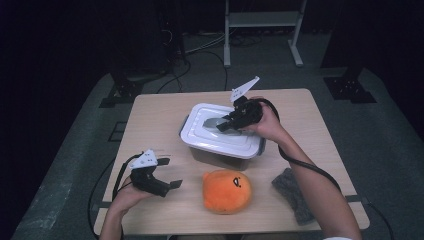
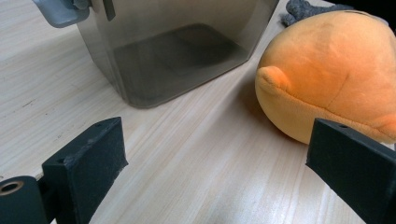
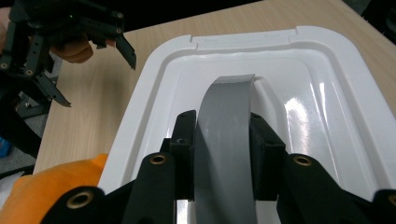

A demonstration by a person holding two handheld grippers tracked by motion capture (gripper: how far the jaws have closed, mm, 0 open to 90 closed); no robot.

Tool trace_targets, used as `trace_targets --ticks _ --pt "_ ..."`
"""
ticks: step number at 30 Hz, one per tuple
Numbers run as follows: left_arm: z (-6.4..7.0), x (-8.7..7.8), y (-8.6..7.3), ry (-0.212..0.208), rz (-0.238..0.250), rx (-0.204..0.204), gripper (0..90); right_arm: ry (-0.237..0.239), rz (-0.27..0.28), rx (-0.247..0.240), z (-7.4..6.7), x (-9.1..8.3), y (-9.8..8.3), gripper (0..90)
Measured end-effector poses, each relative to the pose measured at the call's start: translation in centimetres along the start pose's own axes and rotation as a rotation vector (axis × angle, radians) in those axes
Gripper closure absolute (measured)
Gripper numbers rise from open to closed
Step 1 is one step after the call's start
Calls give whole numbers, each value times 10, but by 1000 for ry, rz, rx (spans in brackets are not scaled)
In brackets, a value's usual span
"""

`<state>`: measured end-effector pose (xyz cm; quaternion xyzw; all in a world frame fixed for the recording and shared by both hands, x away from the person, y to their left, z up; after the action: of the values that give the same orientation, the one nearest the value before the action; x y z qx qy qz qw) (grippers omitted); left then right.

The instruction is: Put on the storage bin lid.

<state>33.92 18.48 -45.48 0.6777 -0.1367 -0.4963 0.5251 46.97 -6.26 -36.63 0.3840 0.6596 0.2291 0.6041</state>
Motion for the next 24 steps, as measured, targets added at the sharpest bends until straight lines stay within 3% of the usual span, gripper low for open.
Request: trace_targets --ticks 6,11,20,22,24 --pt "0 1 -3 -2 -3 -2 40 -14 45 -9 -7 -23 8 666" --pt "2 3 -3 -8 3 2 40 -48 56 -5 -15 -49 3 666" --pt "0 1 -3 3 26 -3 40 -132 89 49 -28 -101 -29 665" --pt "-1 0 -3 6 29 -2 40 -140 92 55 -29 -105 -33 665" --pt "-3 -1 -5 11 28 -9 40 -168 99 71 -34 -123 -49 665"
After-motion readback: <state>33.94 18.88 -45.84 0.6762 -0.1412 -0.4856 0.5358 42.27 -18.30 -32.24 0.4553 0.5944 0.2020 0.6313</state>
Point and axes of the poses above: each handheld gripper's, and its own axes: x roughly forward along the jaws, y roughly out of its top, z roughly to its right, the point moved 6 cm from there along x, roughly forward along the jaws, and after that the axes turned 4 degrees about y, right-handed, at the moved point
